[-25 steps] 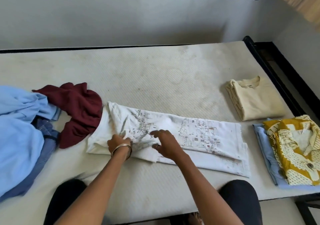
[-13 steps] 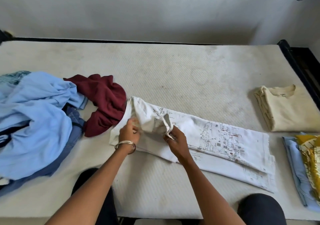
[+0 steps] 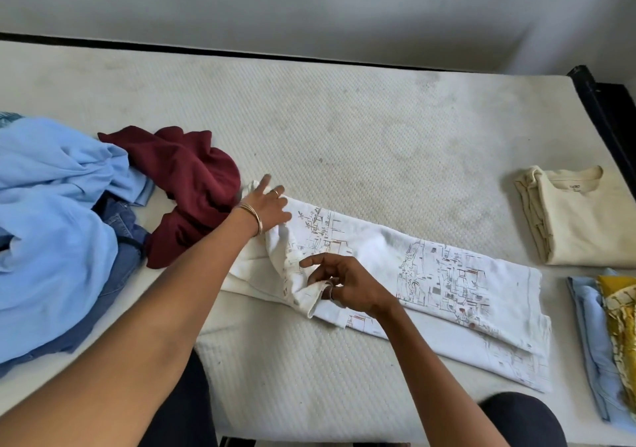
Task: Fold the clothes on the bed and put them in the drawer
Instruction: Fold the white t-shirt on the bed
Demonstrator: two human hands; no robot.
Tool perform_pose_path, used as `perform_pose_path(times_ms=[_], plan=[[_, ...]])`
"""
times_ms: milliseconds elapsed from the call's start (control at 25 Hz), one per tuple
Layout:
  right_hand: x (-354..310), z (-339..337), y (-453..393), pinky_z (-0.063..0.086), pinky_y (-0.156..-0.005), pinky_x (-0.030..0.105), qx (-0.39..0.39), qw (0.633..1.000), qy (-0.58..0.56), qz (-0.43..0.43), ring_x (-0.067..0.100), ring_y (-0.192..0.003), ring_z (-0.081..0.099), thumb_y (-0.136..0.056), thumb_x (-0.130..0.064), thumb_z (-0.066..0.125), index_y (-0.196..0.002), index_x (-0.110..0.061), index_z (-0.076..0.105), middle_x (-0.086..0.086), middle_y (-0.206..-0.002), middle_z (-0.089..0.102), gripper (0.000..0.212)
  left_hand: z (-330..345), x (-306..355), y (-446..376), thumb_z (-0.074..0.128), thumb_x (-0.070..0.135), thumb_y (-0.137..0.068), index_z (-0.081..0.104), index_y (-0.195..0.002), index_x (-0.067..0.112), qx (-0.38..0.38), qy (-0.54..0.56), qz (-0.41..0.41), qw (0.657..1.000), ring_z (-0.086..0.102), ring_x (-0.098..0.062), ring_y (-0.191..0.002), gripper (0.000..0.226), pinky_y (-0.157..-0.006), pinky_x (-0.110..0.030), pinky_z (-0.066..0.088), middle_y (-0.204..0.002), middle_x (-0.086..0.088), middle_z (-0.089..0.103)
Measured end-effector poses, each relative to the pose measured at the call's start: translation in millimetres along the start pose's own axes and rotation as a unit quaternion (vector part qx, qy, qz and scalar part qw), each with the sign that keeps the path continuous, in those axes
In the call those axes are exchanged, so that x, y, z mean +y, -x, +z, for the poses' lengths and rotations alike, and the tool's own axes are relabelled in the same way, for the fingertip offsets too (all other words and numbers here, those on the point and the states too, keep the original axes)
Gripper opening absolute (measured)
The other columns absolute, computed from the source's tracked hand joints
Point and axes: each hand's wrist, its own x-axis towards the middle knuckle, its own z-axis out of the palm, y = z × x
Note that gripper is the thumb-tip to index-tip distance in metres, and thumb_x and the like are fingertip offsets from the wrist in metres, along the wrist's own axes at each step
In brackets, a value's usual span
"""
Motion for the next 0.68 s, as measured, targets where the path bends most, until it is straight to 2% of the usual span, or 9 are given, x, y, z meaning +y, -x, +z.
perform_pose_path(times_ms=[120, 200, 240, 320, 400, 480, 520, 600, 680], plan=[[19.0, -8.2, 1.4, 0.045, -0.052, 0.034, 0.017, 1.000, -0.014, 0.003, 0.015, -0.076, 0.060, -0.069, 0.014, 0.050, -0.107, -0.012, 0.071, -0.001, -0.087, 0.068, 0.051, 7.8, -26.5, 12.9, 0.043, 0.026, -0.097, 0.057, -0.116, 0.034, 0.014, 0.044, -0.067, 0.997, 0.029, -0.026, -0.133, 0.025, -0.109, -0.057, 0.018, -0.130, 0.005, 0.050], [30.1, -15.6, 3.2, 0.045, -0.060, 0.047, 0.073, 0.991, -0.110, 0.003, 0.032, -0.078, 0.061, -0.076, 0.018, 0.043, -0.105, 0.000, 0.067, 0.016, -0.090, 0.068, 0.042, 14.9, -40.9, 18.4, 0.048, 0.025, -0.093, 0.059, -0.107, 0.035, 0.059, 0.100, -0.097, 0.989, 0.035, -0.020, -0.126, 0.020, -0.103, -0.048, 0.026, -0.122, 0.013, 0.054], [34.8, -18.8, 3.2, 0.048, -0.065, 0.052, 0.135, 0.971, -0.195, 0.019, 0.038, -0.081, 0.063, -0.081, 0.018, 0.038, -0.108, 0.005, 0.063, 0.022, -0.092, 0.067, 0.039, 17.7, -43.6, 17.8, 0.048, 0.022, -0.093, 0.056, -0.108, 0.034, 0.074, 0.122, -0.111, 0.984, 0.036, -0.018, -0.124, 0.021, -0.102, -0.046, 0.027, -0.119, 0.014, 0.056], [44.4, -22.0, 2.5, 0.053, -0.075, 0.053, 0.287, 0.891, -0.340, 0.090, 0.035, -0.083, 0.068, -0.094, 0.012, 0.033, -0.103, 0.002, 0.063, 0.019, -0.092, 0.068, 0.032, 23.5, -38.1, 12.3, 0.047, 0.012, -0.092, 0.048, -0.121, 0.033, 0.084, 0.134, -0.134, 0.978, 0.037, -0.019, -0.125, 0.036, -0.103, -0.049, 0.025, -0.122, 0.014, 0.056], [58.6, -24.6, 2.3, 0.054, -0.081, 0.057, 0.373, 0.850, -0.335, 0.160, 0.034, -0.086, 0.070, -0.101, -0.005, 0.045, -0.100, -0.003, 0.066, 0.021, -0.098, 0.070, 0.021, 29.4, -26.2, 5.0, 0.051, 0.013, -0.090, 0.035, -0.137, 0.032, 0.068, 0.129, -0.151, 0.978, 0.034, -0.023, -0.130, 0.053, -0.107, -0.056, 0.021, -0.132, 0.007, 0.049], [66.1, -25.4, 4.0, 0.053, -0.083, 0.063, 0.368, 0.866, -0.292, 0.172, 0.040, -0.096, 0.069, -0.097, -0.015, 0.060, -0.105, -0.003, 0.067, 0.021, -0.105, 0.072, 0.016, 36.4, -13.6, -0.2, 0.058, 0.021, -0.088, 0.030, -0.142, 0.037, 0.056, 0.148, -0.164, 0.974, 0.034, -0.025, -0.130, 0.063, -0.107, -0.059, 0.020, -0.136, 0.001, 0.042], [64.4, -26.8, 4.2, 0.054, -0.082, 0.062, 0.362, 0.879, -0.270, 0.156, 0.040, -0.098, 0.069, -0.094, -0.014, 0.064, -0.105, -0.004, 0.068, 0.019, -0.103, 0.073, 0.015, 37.9, -8.7, -1.5, 0.058, 0.022, -0.088, 0.037, -0.138, 0.037, 0.072, 0.163, -0.175, 0.968, 0.036, -0.026, -0.127, 0.056, -0.105, -0.058, 0.021, -0.133, 0.000, 0.043], [52.7, -28.4, 5.1, 0.058, -0.080, 0.052, 0.363, 0.898, -0.225, 0.104, 0.036, -0.097, 0.070, -0.092, -0.005, 0.064, -0.104, -0.004, 0.069, 0.016, -0.100, 0.074, 0.013, 36.9, -4.4, -4.0, 0.060, 0.019, -0.085, 0.061, -0.115, 0.029, 0.140, 0.211, -0.193, 0.948, 0.042, -0.027, -0.119, 0.032, -0.100, -0.053, 0.025, -0.124, -0.001, 0.050], [38.3, -29.1, 8.5, 0.059, -0.076, 0.039, 0.351, 0.916, -0.191, 0.041, 0.029, -0.097, 0.071, -0.093, 0.000, 0.060, -0.105, -0.004, 0.070, 0.013, -0.101, 0.075, 0.016, 35.2, -6.6, -7.2, 0.069, 0.015, -0.078, 0.070, -0.093, 0.021, 0.204, 0.281, -0.206, 0.915, 0.045, -0.027, -0.115, 0.016, -0.092, -0.046, 0.025, -0.117, 0.002, 0.057]])
